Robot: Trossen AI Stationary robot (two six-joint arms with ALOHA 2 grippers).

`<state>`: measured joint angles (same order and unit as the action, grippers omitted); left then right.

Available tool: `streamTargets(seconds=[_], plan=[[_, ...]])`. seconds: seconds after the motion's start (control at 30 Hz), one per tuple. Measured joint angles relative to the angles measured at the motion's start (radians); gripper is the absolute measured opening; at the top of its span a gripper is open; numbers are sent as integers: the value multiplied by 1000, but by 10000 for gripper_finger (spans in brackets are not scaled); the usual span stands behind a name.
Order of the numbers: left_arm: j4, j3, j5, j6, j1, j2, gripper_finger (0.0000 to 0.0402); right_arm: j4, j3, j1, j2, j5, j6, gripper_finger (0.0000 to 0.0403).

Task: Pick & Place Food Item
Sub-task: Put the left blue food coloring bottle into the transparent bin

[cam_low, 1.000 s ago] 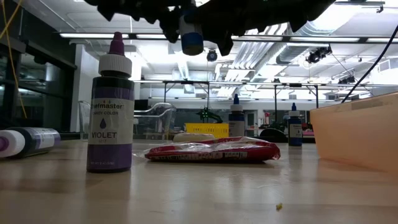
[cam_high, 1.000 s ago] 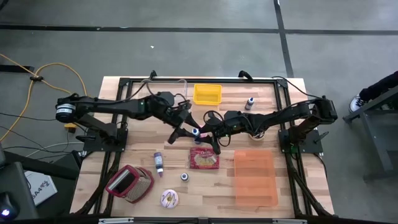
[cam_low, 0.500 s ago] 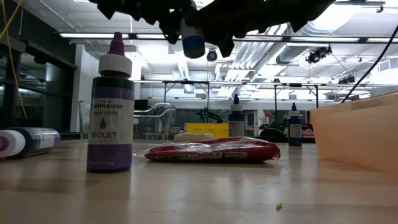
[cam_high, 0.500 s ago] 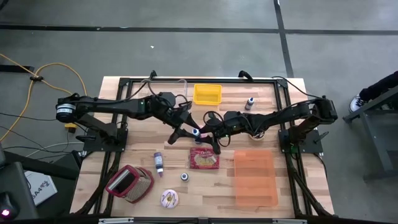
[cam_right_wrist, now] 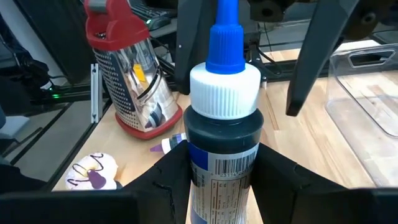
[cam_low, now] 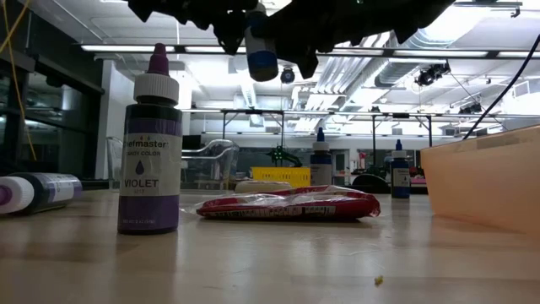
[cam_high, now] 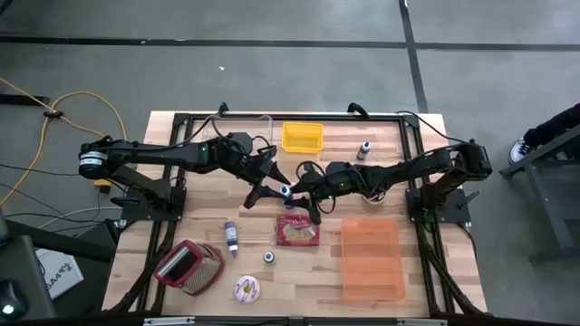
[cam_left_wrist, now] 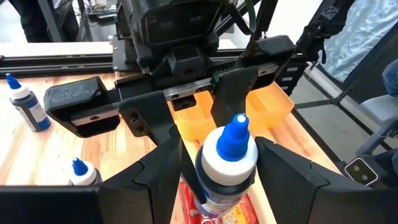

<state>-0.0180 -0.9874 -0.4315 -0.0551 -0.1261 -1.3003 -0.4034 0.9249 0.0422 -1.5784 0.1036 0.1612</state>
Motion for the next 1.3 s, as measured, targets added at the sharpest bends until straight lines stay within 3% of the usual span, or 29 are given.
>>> streamTargets(seconds=[0.63,1.0,1.3], plan=[[3,0,18,3,0,0,192,-14,0,0,0,-26,0,133],[3,0,15,2,1,0,117,-14,0,-1,0,-28,0,133],[3,0,15,1,1,0,117,-13,0,0,0,-28,0,133]])
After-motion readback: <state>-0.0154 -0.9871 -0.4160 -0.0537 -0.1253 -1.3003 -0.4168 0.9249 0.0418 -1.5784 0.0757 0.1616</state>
